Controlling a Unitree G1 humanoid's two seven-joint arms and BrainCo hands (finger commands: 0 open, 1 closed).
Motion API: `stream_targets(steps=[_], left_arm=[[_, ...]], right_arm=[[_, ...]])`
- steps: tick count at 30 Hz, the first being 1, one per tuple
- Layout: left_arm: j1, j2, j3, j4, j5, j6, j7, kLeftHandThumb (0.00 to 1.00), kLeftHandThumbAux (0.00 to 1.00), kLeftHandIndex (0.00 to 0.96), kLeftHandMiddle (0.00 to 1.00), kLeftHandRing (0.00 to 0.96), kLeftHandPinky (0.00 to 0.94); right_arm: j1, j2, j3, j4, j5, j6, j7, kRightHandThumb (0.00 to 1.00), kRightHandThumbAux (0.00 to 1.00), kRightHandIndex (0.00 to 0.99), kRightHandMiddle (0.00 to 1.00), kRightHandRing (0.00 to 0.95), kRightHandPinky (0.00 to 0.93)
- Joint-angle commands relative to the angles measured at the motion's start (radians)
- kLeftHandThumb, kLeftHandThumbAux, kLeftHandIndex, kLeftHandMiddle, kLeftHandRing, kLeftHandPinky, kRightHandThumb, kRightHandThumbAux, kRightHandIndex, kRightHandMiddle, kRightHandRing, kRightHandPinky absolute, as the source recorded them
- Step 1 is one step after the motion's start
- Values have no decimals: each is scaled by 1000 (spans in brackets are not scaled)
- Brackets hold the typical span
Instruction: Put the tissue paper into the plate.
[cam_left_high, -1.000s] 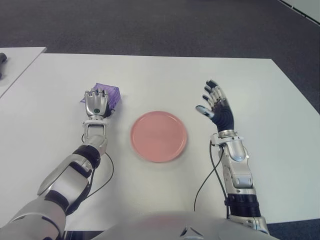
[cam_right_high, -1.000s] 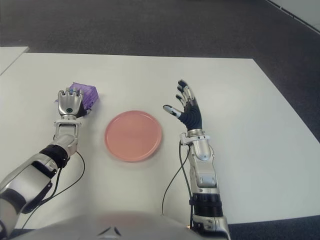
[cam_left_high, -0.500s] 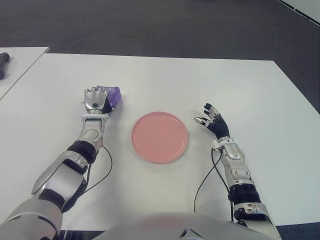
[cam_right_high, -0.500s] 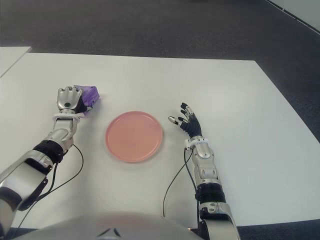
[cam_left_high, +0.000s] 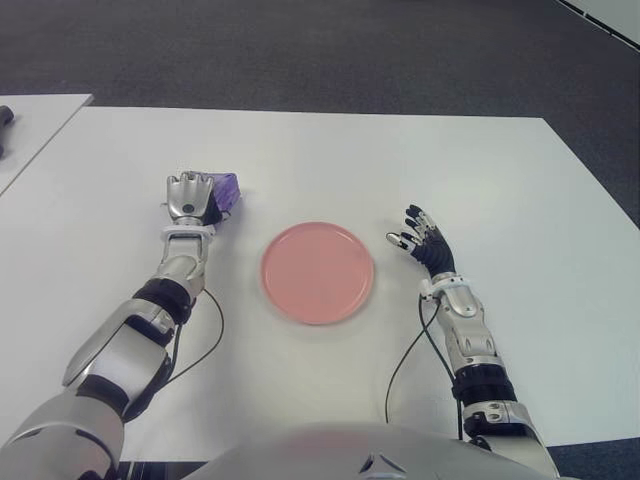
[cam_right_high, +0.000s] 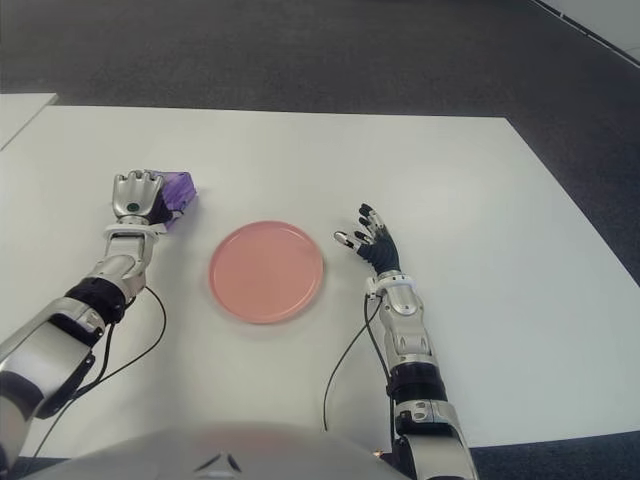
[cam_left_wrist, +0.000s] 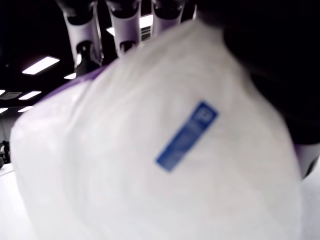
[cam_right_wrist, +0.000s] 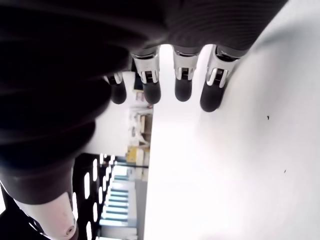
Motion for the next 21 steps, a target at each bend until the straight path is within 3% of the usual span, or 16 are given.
stream_targets(steps=[1,6,8,11,14,17,21], left_arm=[[37,-9,0,48,-29,-27,-19,958,649,464,501,433,681],[25,-4,-4,81,-20,-45,27,958,647,465,485,451,681],[17,-1,1,79,-24,-39,22,958,648,465,494,442,681],[9,3,7,82,-29,-45,32,958,648,465,496,441,682],[3,11,6,89,-29,-61,43,958,647,465,486,451,684],[-5,26,5,100,-29,-88,53,958,647,465,483,454,687],[-10,33,5,110,-31,-105,67,958,647,465,482,455,688]], right_arm=[[69,-17,-16,-63,18,21,22,22,773,13,0,0,6],[77,-18,-17,-83,19,32,25,14,776,14,0,0,0],[1,32,15,30,-13,6,-14,13,776,14,0,0,4],[85,42,5,2,1,-47,-15,15,777,17,0,0,13],[101,42,2,-2,4,-63,-15,18,779,18,0,0,15],[44,52,3,-21,13,9,-25,23,788,21,1,0,16],[41,55,5,-33,10,26,-27,29,794,23,2,0,17]])
